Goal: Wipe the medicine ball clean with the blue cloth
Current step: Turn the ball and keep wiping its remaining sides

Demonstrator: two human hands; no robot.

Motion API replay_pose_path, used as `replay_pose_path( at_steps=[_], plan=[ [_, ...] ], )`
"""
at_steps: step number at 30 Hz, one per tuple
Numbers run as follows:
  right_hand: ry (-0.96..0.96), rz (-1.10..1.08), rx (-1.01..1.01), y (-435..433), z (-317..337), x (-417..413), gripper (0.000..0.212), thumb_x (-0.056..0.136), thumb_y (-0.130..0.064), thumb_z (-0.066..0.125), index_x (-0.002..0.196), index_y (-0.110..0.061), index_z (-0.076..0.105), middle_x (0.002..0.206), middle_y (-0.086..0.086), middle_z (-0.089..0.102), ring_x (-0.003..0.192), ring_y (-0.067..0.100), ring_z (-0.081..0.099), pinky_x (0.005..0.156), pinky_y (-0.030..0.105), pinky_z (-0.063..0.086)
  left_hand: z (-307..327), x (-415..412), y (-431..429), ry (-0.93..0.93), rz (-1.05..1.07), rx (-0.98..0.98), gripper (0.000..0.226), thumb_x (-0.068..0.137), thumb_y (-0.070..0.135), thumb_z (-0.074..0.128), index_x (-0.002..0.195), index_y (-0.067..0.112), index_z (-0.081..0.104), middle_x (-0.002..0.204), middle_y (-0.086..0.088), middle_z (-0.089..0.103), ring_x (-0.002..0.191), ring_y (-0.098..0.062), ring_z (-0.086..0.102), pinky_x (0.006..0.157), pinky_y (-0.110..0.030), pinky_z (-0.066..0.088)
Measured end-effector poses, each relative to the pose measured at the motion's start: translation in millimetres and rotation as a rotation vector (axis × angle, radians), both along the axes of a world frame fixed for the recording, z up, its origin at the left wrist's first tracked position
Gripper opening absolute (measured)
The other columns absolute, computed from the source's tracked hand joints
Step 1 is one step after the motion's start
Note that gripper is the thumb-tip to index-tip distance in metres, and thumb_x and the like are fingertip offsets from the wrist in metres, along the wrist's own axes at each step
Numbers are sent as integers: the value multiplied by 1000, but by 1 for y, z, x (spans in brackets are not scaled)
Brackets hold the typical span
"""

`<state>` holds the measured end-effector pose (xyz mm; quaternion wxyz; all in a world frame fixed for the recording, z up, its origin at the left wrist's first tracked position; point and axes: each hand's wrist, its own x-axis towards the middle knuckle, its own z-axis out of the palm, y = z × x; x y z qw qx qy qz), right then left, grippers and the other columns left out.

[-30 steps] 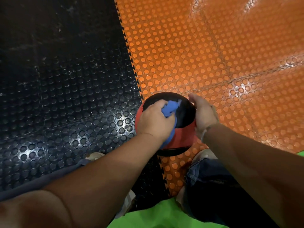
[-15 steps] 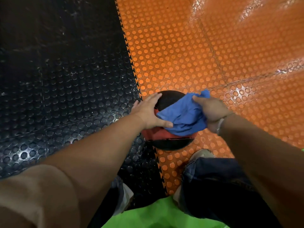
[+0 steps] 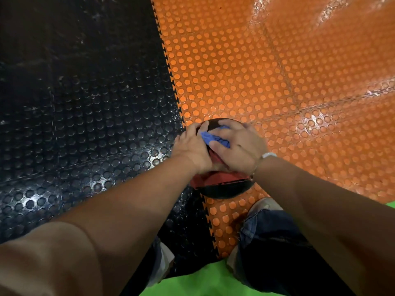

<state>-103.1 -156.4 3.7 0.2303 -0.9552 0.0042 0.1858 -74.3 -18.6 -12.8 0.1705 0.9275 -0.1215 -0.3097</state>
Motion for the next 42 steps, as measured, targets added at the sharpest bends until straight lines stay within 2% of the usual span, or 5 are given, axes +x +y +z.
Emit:
replay_pose_path(
  at_steps=[10,16,23,38,42],
  plan=[
    [88,-767,190,-17,11,32,20,86,-31,58,94,-18,71,102,7,68,82,21,56,70,23,40,-5,-34,-11,-69,-7,-28,146,42,80,72,150,29,-12,158,10,-14,147,-14,-8,115,-46,-11],
    [-62,-81,-101,0,18,4,36,84,-46,57,115,-28,64,114,1,55,99,24,57,87,33,46,-4,-38,0,-66,-54,17,147,44,80,71,149,25,-15,157,10,-19,145,-11,-14,118,-48,-7],
    [63,-695,143,-16,14,11,28,86,-35,58,91,-10,70,87,11,66,86,31,61,74,31,47,-2,-51,3,-90,-42,-12,145,46,77,73,149,30,-17,157,10,-19,146,-14,-13,117,-43,-9],
    [86,-649,46,-32,-8,-34,25,89,-33,55,86,-12,66,86,14,62,88,35,60,68,32,43,2,-62,38,-30,70,-12,152,35,70,83,150,20,-3,156,3,-1,145,-20,6,120,-36,9],
    [-241,-134,-38,26,12,-38,31,88,-45,50,108,-28,66,112,-2,58,100,27,52,87,36,44,-1,-63,47,-35,139,-2,142,43,64,81,149,13,2,155,-1,7,145,-21,12,118,-36,15]
  ],
)
